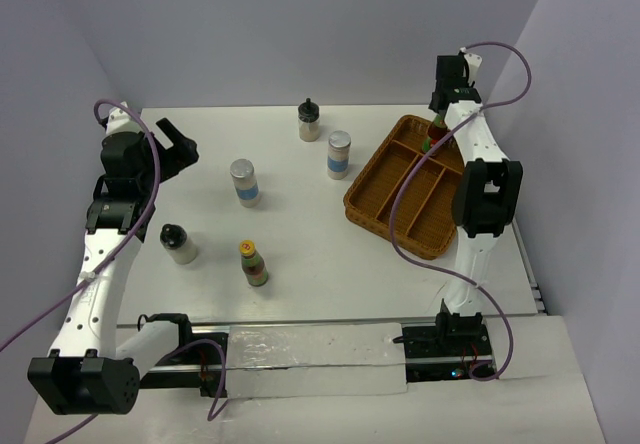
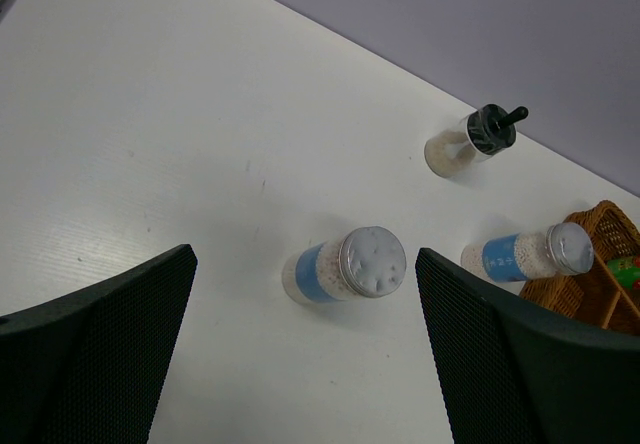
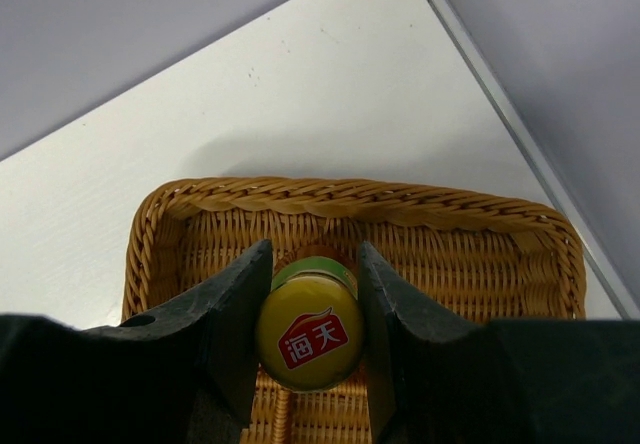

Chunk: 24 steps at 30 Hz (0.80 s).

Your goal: Organize the condiment bottles

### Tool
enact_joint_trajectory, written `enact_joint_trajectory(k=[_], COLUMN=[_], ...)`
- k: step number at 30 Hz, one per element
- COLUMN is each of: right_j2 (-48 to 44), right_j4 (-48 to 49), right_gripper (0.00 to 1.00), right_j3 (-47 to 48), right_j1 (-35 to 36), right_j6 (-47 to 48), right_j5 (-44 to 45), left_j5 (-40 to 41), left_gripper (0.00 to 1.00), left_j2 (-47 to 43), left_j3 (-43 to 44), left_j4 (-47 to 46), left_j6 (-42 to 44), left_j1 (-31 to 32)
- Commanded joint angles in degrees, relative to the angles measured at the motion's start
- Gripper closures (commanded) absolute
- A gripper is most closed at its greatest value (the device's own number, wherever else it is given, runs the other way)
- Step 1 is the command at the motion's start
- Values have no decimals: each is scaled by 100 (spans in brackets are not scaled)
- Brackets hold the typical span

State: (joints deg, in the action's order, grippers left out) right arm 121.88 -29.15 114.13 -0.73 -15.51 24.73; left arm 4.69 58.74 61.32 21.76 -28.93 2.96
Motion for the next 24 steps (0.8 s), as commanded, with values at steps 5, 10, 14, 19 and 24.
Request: enact_joint_trajectory(k=[5, 10, 14, 19, 24], right_j2=[-125, -31, -39, -77, -88], right_j4=[833, 761, 720, 708, 649], right_gripper=[91, 88, 85, 81, 55], right_j3=[-161, -154, -163, -216, -215], right_j1=[269, 333, 354, 355, 372], right_j6=[4, 4, 4, 4, 4], right_j5=[136, 179, 164, 164, 116], left_j5=[-47, -27, -14, -2, -18], left_gripper=[0, 0, 0, 0, 1], left_j2=[-72, -98, -144, -171, -185], left_j3=[177, 176, 152, 124, 93], left_j4=[13, 19, 28, 38, 34], left_j6=[-11, -23, -14, -16, -25], left_j1=[29, 29, 29, 29, 29])
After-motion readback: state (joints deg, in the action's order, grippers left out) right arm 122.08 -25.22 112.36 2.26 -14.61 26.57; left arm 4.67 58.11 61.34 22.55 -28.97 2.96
